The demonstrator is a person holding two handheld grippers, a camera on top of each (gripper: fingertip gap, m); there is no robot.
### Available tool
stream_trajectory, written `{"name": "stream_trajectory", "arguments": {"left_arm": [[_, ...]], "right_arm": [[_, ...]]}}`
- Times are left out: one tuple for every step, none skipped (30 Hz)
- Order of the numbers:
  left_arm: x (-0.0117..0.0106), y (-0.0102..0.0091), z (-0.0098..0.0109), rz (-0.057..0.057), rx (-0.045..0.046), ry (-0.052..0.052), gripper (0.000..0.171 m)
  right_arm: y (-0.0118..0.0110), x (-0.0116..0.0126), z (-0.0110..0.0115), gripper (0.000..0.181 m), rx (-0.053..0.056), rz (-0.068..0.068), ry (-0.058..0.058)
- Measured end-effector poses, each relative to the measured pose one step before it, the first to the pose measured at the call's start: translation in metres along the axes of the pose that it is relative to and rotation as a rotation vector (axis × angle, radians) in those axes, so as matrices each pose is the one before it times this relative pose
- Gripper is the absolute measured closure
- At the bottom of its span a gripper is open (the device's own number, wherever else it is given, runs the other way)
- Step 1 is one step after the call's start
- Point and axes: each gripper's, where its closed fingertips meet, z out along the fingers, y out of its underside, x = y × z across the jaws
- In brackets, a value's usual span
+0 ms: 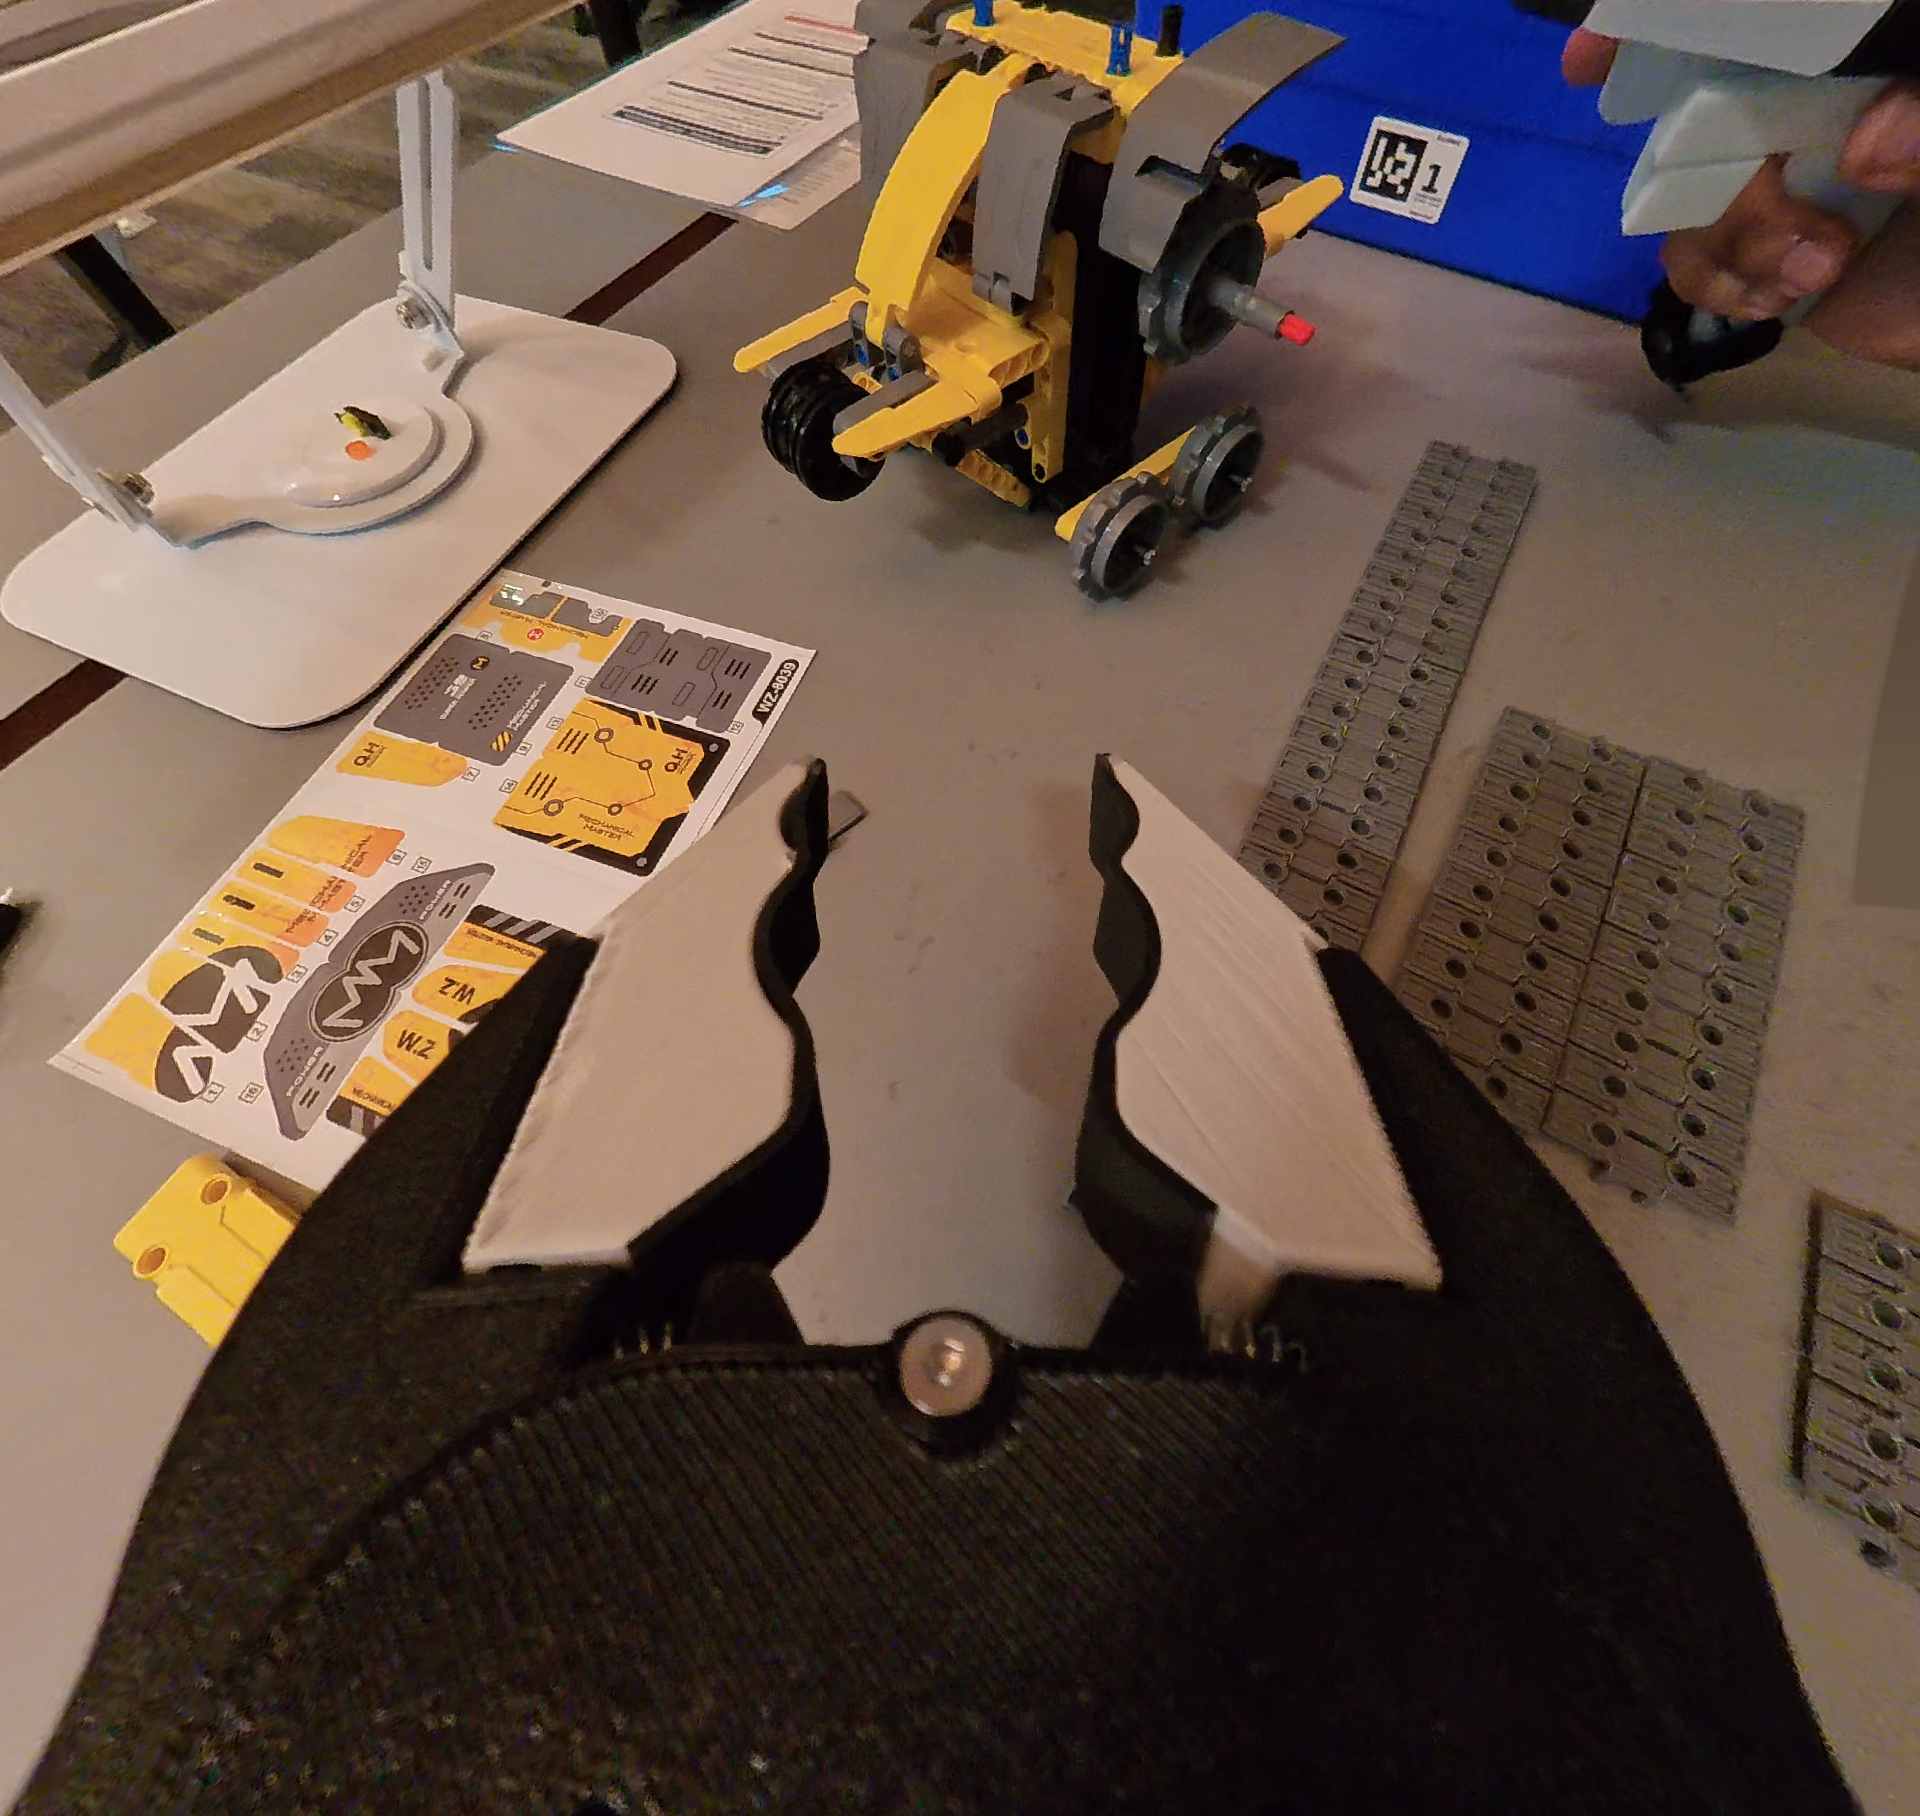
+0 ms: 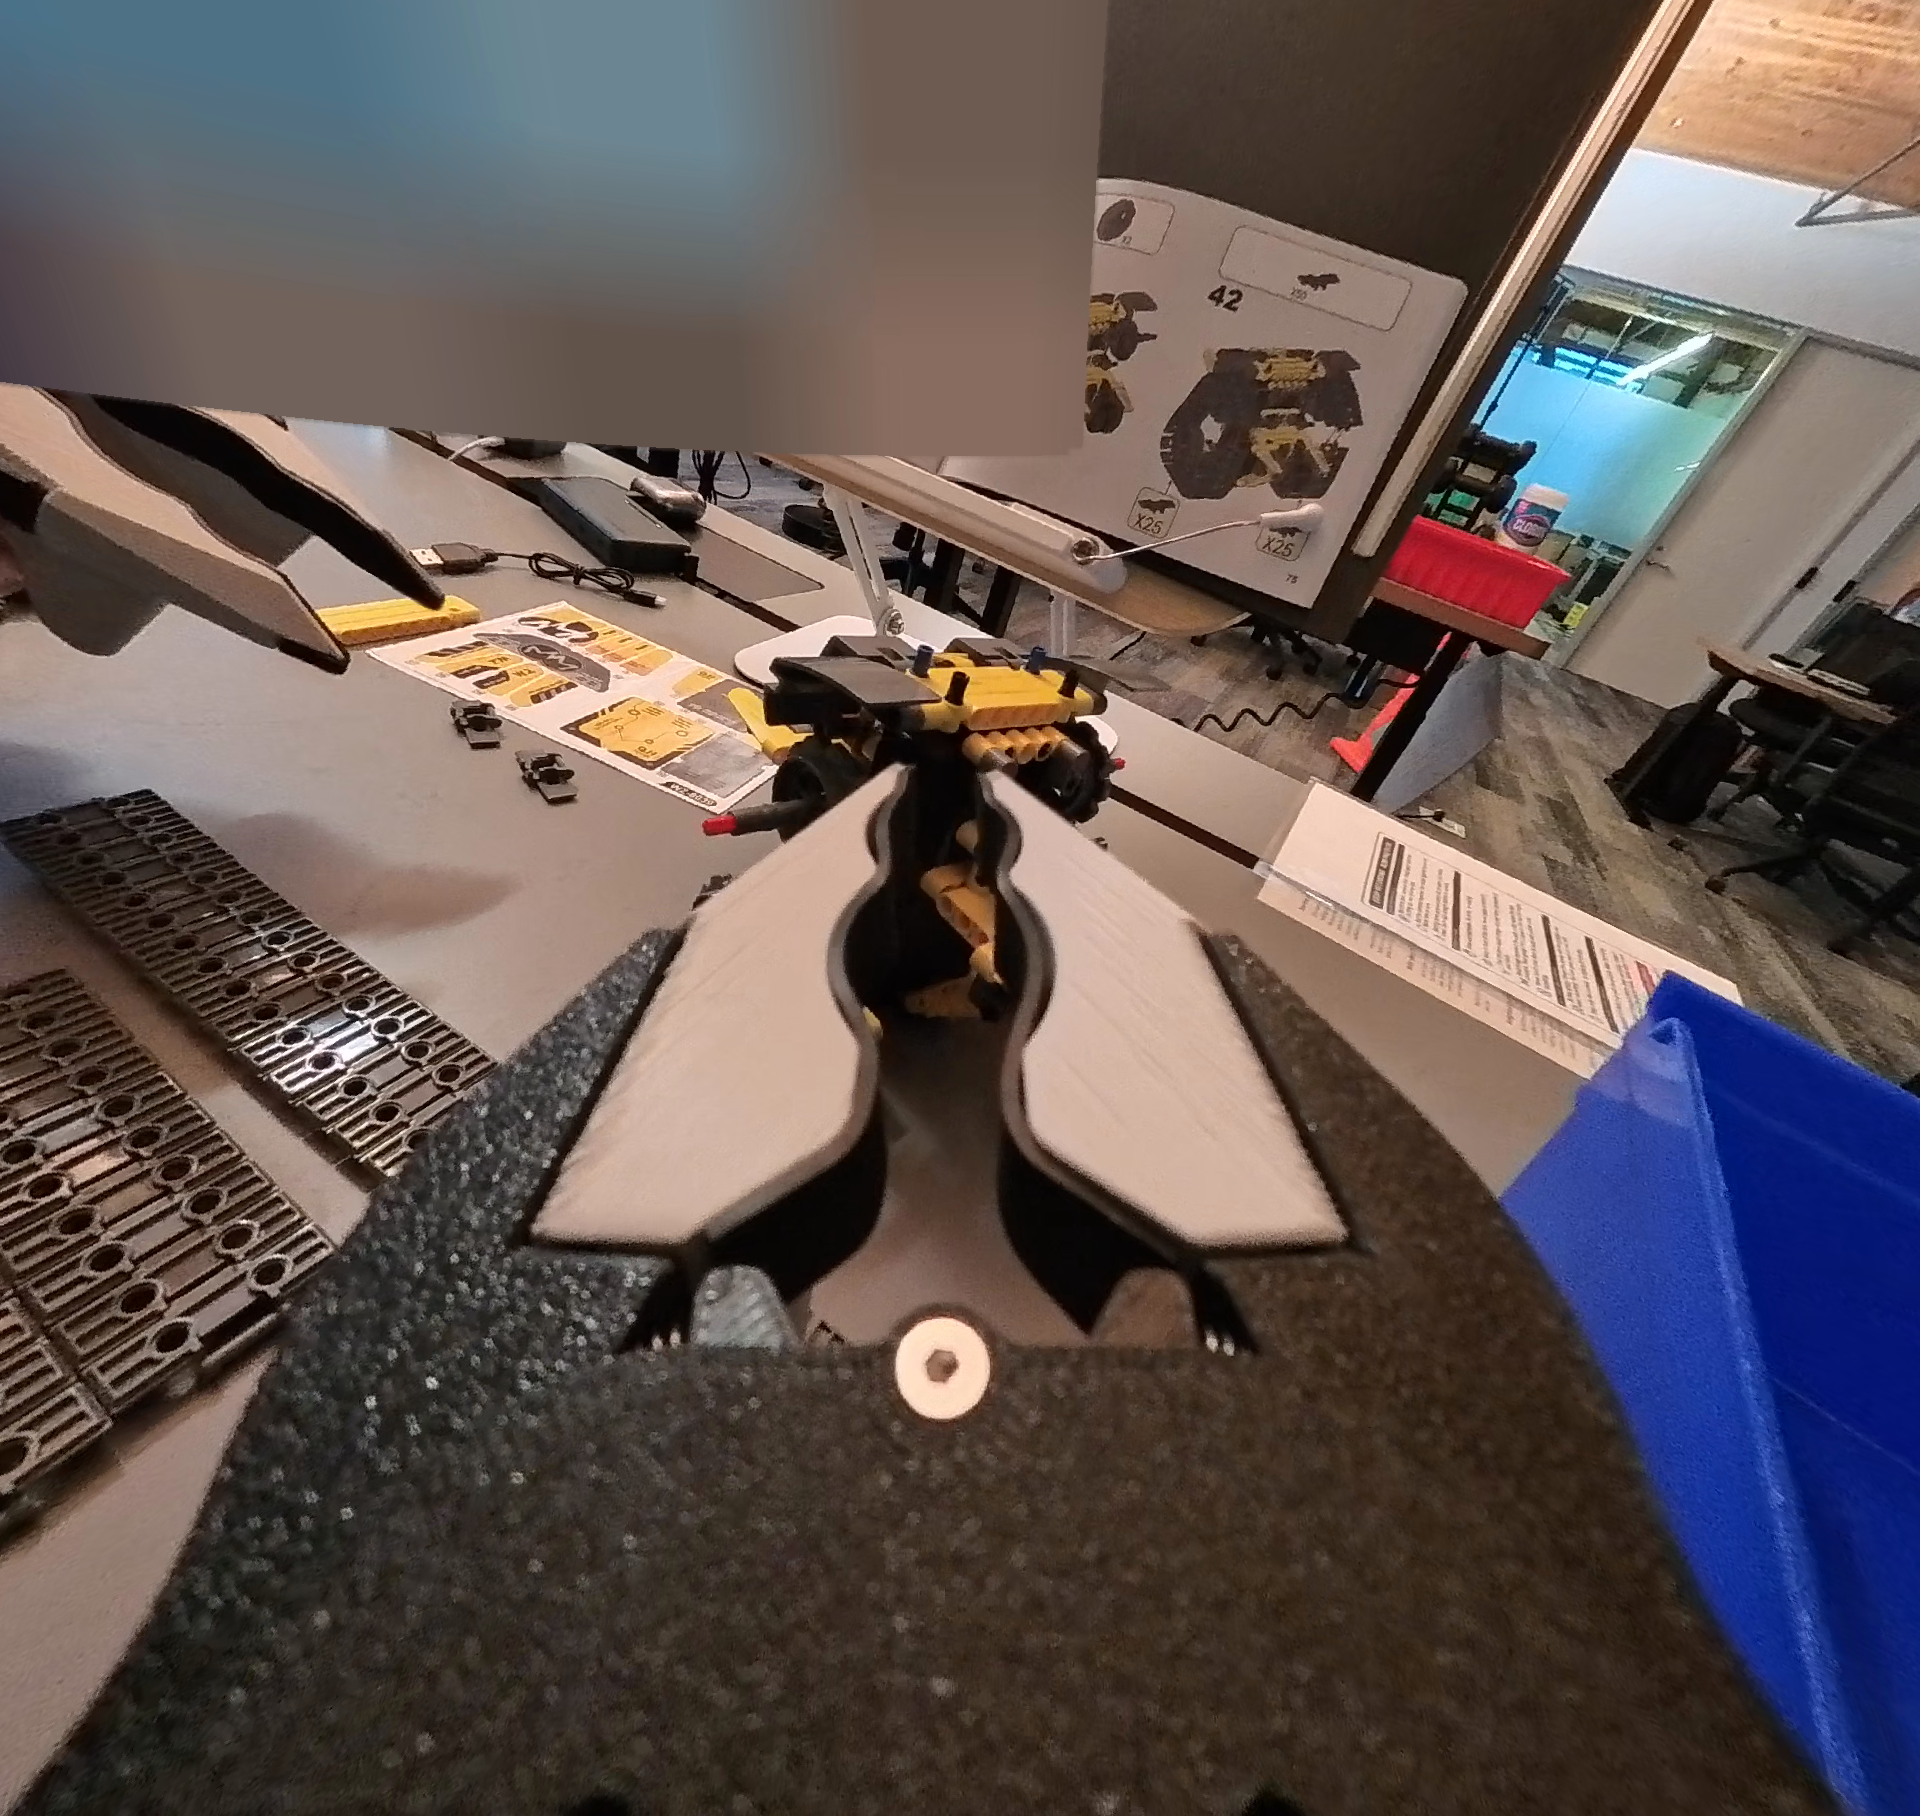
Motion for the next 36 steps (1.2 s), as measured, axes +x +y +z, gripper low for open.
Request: {"name": "stream_trajectory", "arguments": {"left_arm": [[0.00017, 0.00017, 0.00018, 0.0001, -0.00039, 0.0008, 0.122], [0.00015, 0.0, 0.00013, 0.0009, -0.00076, -0.0002, 0.122], [0.00016, -0.00002, 0.0001, 0.0015, -0.00048, -0.0007, 0.122], [0.00011, -0.00003, 0.00008, 0.0015, -0.00026, -0.0004, 0.122], [0.00016, -0.0001, 0.00003, 0.001, -0.0004, -0.0003, 0.122], [0.00012, 0.0001, 0.00007, 0.0002, -0.00021, 0.0003, 0.122], [0.00013, 0.0002, 0.00014, -0.0004, -0.00048, 0.001, 0.122], [0.00005, 0.00009, 0.00017, -0.0005, -0.00062, 0.0007, 0.122], [0.00008, 0.00013, 0.00003, -0.0002, -0.00029, 0.0005, 0.122], [0.00001, 0.00008, 0.00011, -0.0002, -0.00027, 0.0003, 0.122], [0.00009, 0.00004, 0.00022, -0.0002, -0.00039, 0.0004, 0.122], [0.00012, 0.00021, 0.00016, -0.0002, -0.00067, 0.0003, 0.122], [0.00001, 0.00029, 0.00025, -0.0002, -0.00079, 0.0004, 0.122], [0.00012, 0.00022, 0.00037, -0.0005, -0.00075, 0.0007, 0.122], [0.00013, 0.00042, 0.00034, -0.0007, -0.00138, 0.0013, 0.122], [0.00022, 0.00044, 0.00037, -0.0002, -0.00189, 0.0009, 0.122], [-0.00006, 0.00043, 0.00035, 0.0007, -0.00166, 0.0, 0.122], [0.00007, 0.00027, 0.00021, 0.0007, -0.00163, 0.0001, 0.122], [0.00002, 0.0002, 0.00023, 0.0002, -0.00092, 0.0001, 0.122], [0.00001, 0.0002, 0.00014, -0.0001, -0.00048, 0.0002, 0.122], [-0.00005, 0.0001, 0.00008, -0.0004, -0.00027, 0.0003, 0.122], [-0.00001, 0.00001, -0.00003, -0.0003, 0.00006, 0.0004, 0.122], [-0.00007, -0.00004, -0.00016, 0.0001, 0.0001, -0.0001, 0.122], [-0.00011, -0.00023, -0.00013, 0.0004, 0.00067, -0.0009, 0.122], [-0.00019, -0.00018, -0.00018, 0.0004, 0.0005, -0.0007, 0.122], [-0.0001, -0.00024, -0.00028, 0.0005, 0.00044, -0.001, 0.122], [-0.00009, -0.00021, -0.00026, 0.0008, 0.00113, -0.0011, 0.122], [-0.00014, -0.00026, -0.00027, 0.001, 0.00057, -0.001, 0.122], [-0.00023, -0.00019, -0.0003, 0.0011, 0.0001, -0.0016, 0.122], [-0.00021, -0.00028, -0.00032, 0.0017, -0.00005, -0.0017, 0.122], [-0.00069, -0.00038, -0.0007, 0.0035, -0.00049, -0.0041, 0.122], [-0.00158, -0.00029, -0.00113, 0.0073, -0.00132, -0.0087, 0.122], [-0.00258, -0.00006, -0.00197, 0.0129, -0.00415, -0.0157, 0.122], [-0.00306, 0.00078, -0.00273, 0.0139, -0.00868, -0.0198, 0.122], [-0.00121, 0.00123, -0.00343, 0.01, -0.01147, -0.0093, 0.122], [0.00419, 0.00229, -0.00401, 0.0036, -0.01618, 0.0212, 0.122]], "right_arm": [[0.00015, -0.00047, 0.00009, 0.17, -0.0007, 0.0002, -0.0019], [0.00017, -0.00063, 0.00024, 0.17, -0.0005, -0.0007, -0.002], [0.00001, -0.00063, 0.00011, 0.17, -0.0006, -0.0023, -0.0012], [0.00029, -0.00048, 0.00015, 0.17, -0.0014, -0.004, -0.0003], [0.00027, -0.00038, 0.0002, 0.17, -0.002, -0.0045, 0.0002], [0.0004, -0.00028, 0.00021, 0.17, -0.0018, -0.0035, 0.0001], [0.00028, -0.00031, 0.00018, 0.17, -0.0014, -0.0018, -0.0003], [0.00024, -0.00017, 0.00015, 0.17, -0.001, 0.0002, -0.0009], [0.00042, -0.0002, 0.00022, 0.17, -0.0013, 0.0014, -0.0016], [0.00051, -0.0002, 0.00026, 0.17, -0.002, 0.0014, -0.0013], [0.0006, -0.00022, 0.00026, 0.17, -0.002, 0.001, -0.0015], [0.00031, -0.00035, 0.0002, 0.17, -0.0016, 0.0005, -0.0019], [0.0001, -0.00048, 0.00006, 0.169, -0.0006, -0.0003, -0.0015], [-0.00001, -0.0004, 0.00011, 0.17, 0.0002, -0.0009, -0.0013], [0.00002, -0.00051, 0.00013, 0.169, -0.0003, -0.0011, -0.0013], [0.00017, -0.00026, 0.00008, 0.169, -0.0009, -0.0009, -0.0009], [0.00018, -0.00025, 0.00007, 0.169, -0.001, -0.0006, -0.0008], [0.00017, -0.0002, 0.00013, 0.169, -0.0008, -0.0002, -0.0008], [0.00021, -0.00013, 0.00008, 0.169, -0.0007, 0.0004, -0.0008], [0.00028, -0.00024, 0.00013, 0.169, -0.0014, 0.0006, -0.0013], [0.00039, -0.00017, 0.00021, 0.169, -0.0021, 0.0006, -0.0011], [0.00048, -0.00014, 0.00022, 0.169, -0.002, 0.0001, -0.001], [0.00011, -0.00026, 0.00006, 0.169, -0.0012, -0.0005, -0.0009], [0.00016, -0.00036, 0.00009, 0.168, -0.0008, -0.0005, -0.0014], [0.00017, -0.00042, 0.00011, 0.168, -0.0018, -0.0007, -0.0019], [0.00027, -0.0003, 0.00011, 0.168, -0.0018, -0.001, -0.001], [0.0001, -0.00028, 0.00007, 0.167, -0.0011, -0.0009, -0.0013], [0.00012, -0.00039, 0.00005, 0.167, -0.0013, -0.0003, -0.0018], [0.00014, -0.00033, 0.00001, 0.167, -0.0011, 0.0004, -0.0019], [0.00002, -0.00024, -0.00006, 0.167, -0.0008, 0.0004, -0.0017], [0.00018, 0.00019, 0.00001, 0.166, -0.0015, -0.0003, -0.0009], [0.001, 0.00053, 0.0001, 0.166, -0.004, -0.0012, -0.0003], [0.00246, 0.00084, 0.0004, 0.166, -0.0101, 0.0027, -0.0015], [0.00431, -0.00039, 0.00056, 0.165, -0.0205, 0.0168, -0.0122], [0.00705, -0.00364, 0.00085, 0.163, -0.0403, 0.0282, -0.0334], [0.01006, -0.0049, 0.00048, 0.159, -0.0674, 0.0268, -0.0366]]}}
